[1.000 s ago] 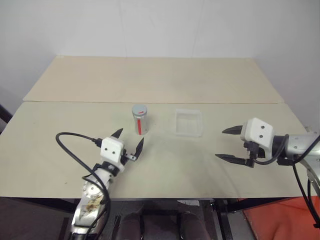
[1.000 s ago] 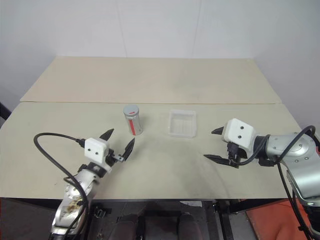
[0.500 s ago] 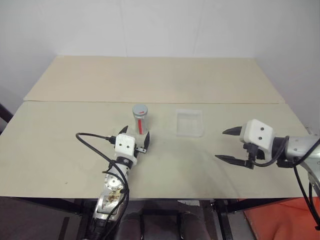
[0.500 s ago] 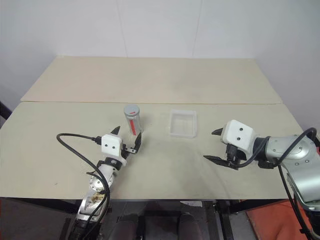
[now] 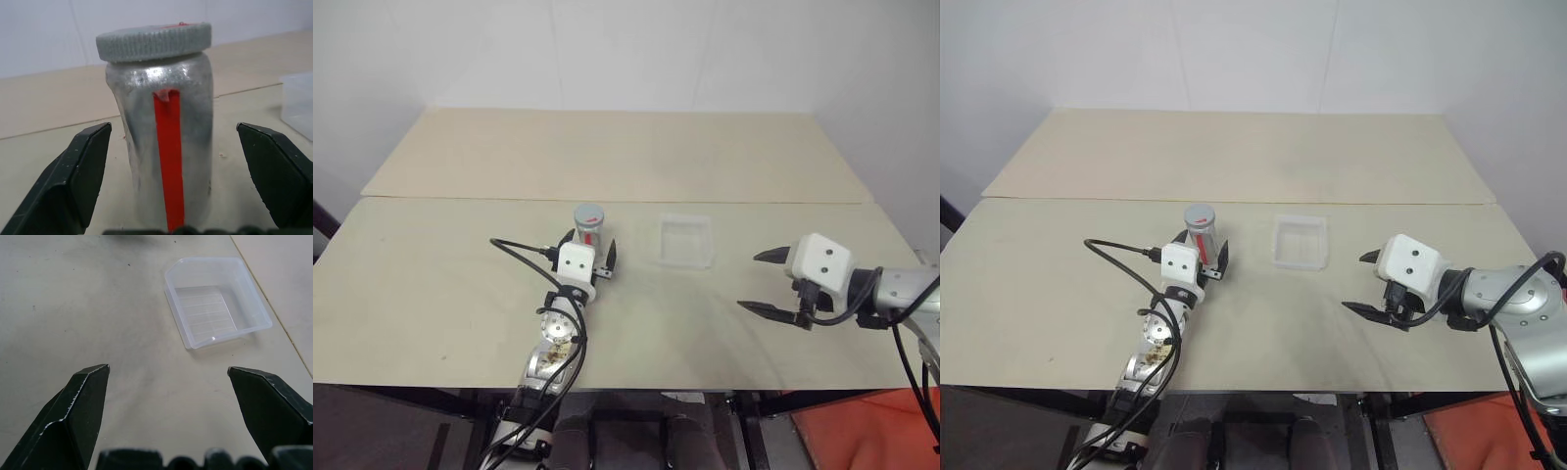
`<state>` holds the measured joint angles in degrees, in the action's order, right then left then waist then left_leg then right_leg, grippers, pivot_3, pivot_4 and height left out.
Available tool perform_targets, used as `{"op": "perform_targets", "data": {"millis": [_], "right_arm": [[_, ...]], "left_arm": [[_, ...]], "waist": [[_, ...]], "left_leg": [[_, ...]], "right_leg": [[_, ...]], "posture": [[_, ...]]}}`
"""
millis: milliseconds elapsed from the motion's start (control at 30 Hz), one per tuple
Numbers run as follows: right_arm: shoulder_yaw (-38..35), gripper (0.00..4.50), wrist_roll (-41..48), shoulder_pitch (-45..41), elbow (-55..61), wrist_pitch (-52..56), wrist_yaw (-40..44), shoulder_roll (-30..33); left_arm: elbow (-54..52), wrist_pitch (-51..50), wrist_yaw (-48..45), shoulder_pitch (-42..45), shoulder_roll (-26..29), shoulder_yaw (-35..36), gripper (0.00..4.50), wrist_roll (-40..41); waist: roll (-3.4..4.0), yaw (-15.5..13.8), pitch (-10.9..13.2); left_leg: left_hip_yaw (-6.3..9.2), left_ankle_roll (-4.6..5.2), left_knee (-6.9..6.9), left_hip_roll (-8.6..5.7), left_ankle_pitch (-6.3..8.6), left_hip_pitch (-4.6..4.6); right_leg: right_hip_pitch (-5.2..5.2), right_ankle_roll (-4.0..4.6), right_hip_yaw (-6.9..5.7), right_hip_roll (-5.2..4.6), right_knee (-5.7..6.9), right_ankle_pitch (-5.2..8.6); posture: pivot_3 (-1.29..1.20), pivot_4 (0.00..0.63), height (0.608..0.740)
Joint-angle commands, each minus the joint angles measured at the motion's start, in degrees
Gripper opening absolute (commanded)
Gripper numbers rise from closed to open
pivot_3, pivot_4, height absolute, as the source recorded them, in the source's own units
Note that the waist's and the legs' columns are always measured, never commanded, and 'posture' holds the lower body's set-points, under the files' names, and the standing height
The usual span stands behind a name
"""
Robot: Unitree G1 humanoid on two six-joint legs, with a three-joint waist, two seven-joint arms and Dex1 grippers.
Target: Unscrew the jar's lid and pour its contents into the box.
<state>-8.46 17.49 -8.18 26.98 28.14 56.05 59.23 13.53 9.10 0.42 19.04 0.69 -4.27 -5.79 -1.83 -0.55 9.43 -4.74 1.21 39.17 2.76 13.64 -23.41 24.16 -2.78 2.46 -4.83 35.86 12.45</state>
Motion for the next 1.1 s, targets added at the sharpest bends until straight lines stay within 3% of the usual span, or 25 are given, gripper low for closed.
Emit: {"op": "perform_targets", "data": {"millis": [33,567,667,867,1100], "right_arm": [[-2.9,4.50,0.1,0.1,1.7,0.1,-0.8,0.6],[-2.7,4.50,-0.6,0.2,2.0,0.4,-2.1,0.4],[-2.6,4.50,-0.7,0.0,1.9,0.4,-2.3,0.4],[-2.8,4.50,-0.7,-0.2,1.8,0.5,-2.4,0.5],[-2.5,4.50,-0.8,-0.6,2.1,0.8,-2.7,0.4]], "left_arm": [[1.9,3.7,2.1,2.6,0.0,0.4,4.45,-1.4],[4.6,4.9,2.1,3.4,-1.3,0.5,4.45,-0.5],[5.1,5.0,2.0,3.4,-1.5,0.7,3.93,-0.1],[6.1,4.7,1.6,3.9,-2.0,1.3,1.94,0.9],[6.2,6.5,0.0,4.8,-1.1,2.0,1.89,2.3]], "waist": [[0.00,0.0,0.0],[0.00,0.0,0.0],[0.00,0.0,0.0],[0.00,-0.1,0.0],[-0.01,0.0,0.0]], "left_leg": [[0.00,0.00,0.00,0.00,0.00,0.00],[-0.01,0.00,0.00,0.00,0.00,-0.01],[0.00,0.00,0.00,0.00,0.00,-0.01],[0.00,0.00,0.00,0.00,0.00,-0.01],[0.00,0.00,0.00,-0.01,0.00,0.01]], "right_leg": [[0.00,0.00,0.00,0.00,0.00,0.00],[0.00,-0.02,-0.01,0.00,-0.01,-0.01],[0.00,-0.02,-0.01,0.00,-0.01,-0.01],[-0.01,-0.02,-0.01,0.00,-0.01,-0.01],[-0.02,-0.02,-0.01,0.00,-0.01,-0.02]], "posture": [[0.00,0.150,0.740],[0.00,0.150,0.740],[0.00,0.150,0.740],[0.00,0.150,0.740],[0.00,0.150,0.740]]}}
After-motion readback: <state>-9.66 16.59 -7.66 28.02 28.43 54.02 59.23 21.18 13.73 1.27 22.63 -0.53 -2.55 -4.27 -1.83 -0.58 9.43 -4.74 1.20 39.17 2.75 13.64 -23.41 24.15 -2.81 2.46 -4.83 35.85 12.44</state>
